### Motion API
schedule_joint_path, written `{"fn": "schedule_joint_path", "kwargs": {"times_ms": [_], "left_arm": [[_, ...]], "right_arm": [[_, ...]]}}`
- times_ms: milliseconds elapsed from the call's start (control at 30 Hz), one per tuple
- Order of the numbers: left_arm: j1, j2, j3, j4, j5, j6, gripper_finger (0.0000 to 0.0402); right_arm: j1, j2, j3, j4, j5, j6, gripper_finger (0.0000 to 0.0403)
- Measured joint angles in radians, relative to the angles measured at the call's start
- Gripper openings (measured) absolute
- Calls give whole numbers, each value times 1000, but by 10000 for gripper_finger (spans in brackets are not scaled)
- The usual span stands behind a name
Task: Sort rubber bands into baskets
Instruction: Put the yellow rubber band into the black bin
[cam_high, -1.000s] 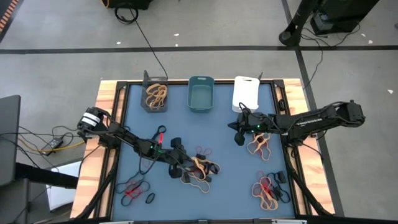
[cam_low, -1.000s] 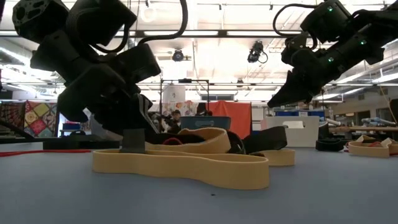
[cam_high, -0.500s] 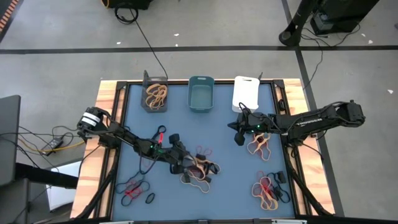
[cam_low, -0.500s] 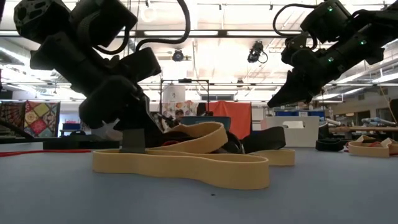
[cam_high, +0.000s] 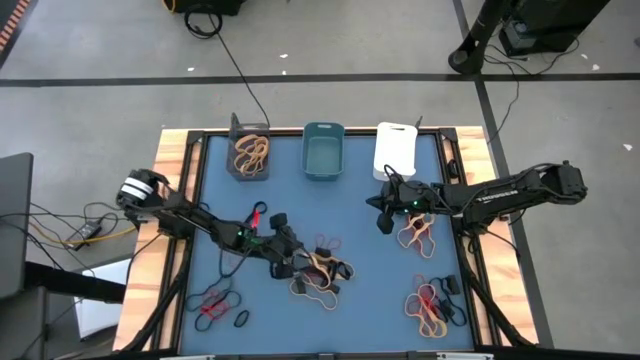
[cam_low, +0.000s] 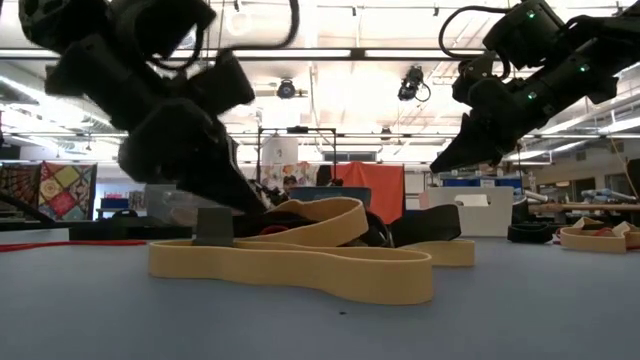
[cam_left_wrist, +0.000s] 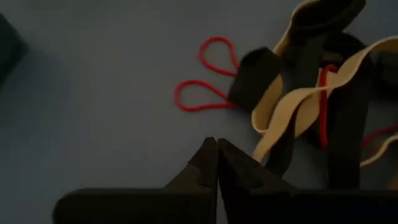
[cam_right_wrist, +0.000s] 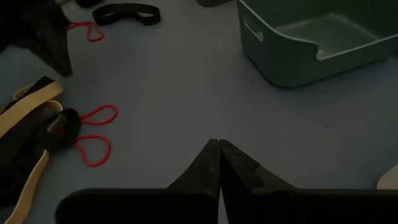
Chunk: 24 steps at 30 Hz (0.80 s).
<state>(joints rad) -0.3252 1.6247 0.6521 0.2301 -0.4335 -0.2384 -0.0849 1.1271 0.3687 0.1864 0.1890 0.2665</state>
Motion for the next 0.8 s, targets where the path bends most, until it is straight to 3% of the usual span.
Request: {"fn": "schedule_joint_path", "kwargs": {"times_ms": [200, 467, 800], "left_arm": [[-3, -90, 1, -29, -6, 24, 51], [-24, 6, 0, 15, 26, 24, 115], [-24, 18, 0, 36, 39, 25, 126]], "right_arm": [[0, 0, 0, 0, 0, 0, 13], [0, 0, 0, 0, 0, 0, 13], [0, 0, 0, 3, 0, 0, 13]]}}
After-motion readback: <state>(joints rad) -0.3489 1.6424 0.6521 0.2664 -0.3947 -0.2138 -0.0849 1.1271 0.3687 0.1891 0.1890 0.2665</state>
